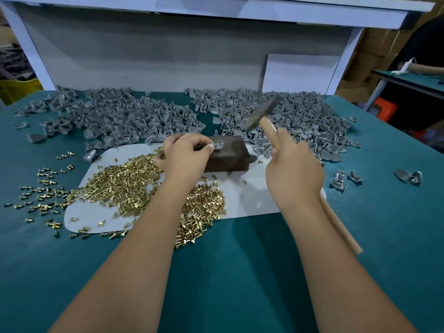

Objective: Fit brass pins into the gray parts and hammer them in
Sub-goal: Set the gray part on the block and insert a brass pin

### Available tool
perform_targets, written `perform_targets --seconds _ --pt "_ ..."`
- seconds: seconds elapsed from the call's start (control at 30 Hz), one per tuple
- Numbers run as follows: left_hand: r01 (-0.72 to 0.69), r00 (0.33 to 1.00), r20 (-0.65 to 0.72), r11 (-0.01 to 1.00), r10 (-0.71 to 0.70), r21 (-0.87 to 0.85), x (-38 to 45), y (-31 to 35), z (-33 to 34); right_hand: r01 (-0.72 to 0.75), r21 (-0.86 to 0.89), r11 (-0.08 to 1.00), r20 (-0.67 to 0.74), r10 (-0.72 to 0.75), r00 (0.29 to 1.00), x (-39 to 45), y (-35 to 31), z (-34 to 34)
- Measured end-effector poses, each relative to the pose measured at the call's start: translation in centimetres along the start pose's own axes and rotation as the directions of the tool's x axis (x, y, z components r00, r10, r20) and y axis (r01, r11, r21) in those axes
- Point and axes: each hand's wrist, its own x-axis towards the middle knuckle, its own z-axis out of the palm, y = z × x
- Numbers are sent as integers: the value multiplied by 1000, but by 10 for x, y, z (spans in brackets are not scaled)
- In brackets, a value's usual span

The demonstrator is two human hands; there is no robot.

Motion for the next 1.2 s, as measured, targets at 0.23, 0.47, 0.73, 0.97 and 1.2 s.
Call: perform_targets --seconds 0.23,0.47,0.73,0.97,1.2 --pt "-19 998 52 999 21 -26 1 0 0 -75 -38 996 219 81 972 5 9 10" --pt "-7 999 32 1000 8 -10 -1 3 -3 222 420 880 47 -266 963 25 -46 20" --pt "-22 999 41 999 24 -35 1 2 -3 170 503 847 120 -264 957 32 -57 45" --pt "4 1000 9 1000 -4 -16 2 1 0 116 540 834 104 -203 974 30 -63 49" --pt "-10 1000 -6 1000 10 -27 2 0 0 126 484 866 109 -202 973 29 -68 48"
